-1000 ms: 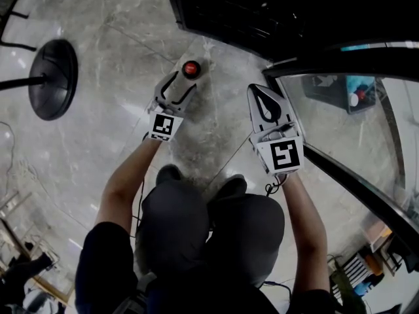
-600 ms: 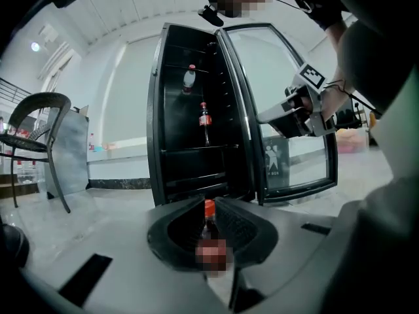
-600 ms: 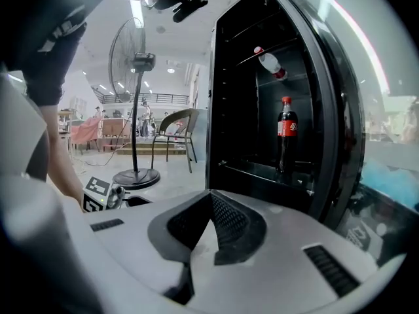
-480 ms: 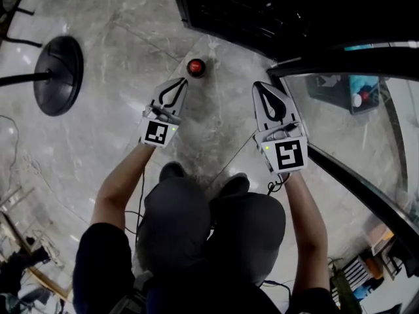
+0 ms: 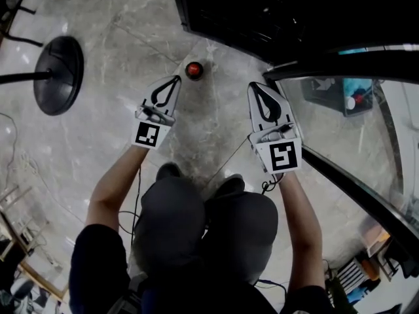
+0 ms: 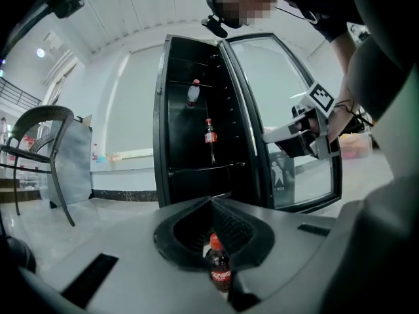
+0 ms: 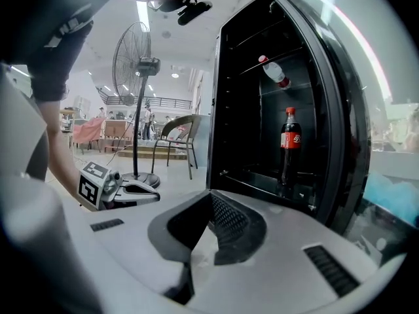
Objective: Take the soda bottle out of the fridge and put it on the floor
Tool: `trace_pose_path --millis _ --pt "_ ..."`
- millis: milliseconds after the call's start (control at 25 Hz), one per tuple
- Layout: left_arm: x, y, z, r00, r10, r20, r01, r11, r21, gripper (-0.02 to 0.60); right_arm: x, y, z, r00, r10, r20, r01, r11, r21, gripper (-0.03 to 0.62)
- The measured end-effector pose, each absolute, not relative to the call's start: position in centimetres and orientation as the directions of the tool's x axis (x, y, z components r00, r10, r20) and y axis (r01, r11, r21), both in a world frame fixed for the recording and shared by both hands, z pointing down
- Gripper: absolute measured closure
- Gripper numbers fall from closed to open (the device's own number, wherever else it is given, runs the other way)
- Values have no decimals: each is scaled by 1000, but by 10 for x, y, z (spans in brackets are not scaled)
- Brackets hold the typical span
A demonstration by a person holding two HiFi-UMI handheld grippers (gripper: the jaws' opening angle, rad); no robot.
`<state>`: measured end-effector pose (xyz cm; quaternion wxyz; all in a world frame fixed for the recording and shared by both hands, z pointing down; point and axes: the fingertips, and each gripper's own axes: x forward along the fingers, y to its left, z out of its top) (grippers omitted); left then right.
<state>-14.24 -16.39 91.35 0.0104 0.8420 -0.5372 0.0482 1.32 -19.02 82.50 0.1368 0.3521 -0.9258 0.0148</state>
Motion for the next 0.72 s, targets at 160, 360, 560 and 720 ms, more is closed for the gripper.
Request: trace_pose_path --millis 160,360,560,720 --pt "-145 -165 882 414 -906 90 -908 -418 -37 558 16 -190 804 -716 -660 228 -664 745 69 576" --pt "-146 -166 830 402 -912 77 -911 -407 -65 558 24 -190 768 -713 -672 201 -673 736 76 576" --pt "-140 -158 758 399 -915 57 -912 -403 -80 558 27 -182 709 -705 -689 168 -685 723 89 576" --pt "-140 -154 703 381 -922 73 -919 -386 -80 558 29 -176 656 -697 -702 146 -697 711 92 576"
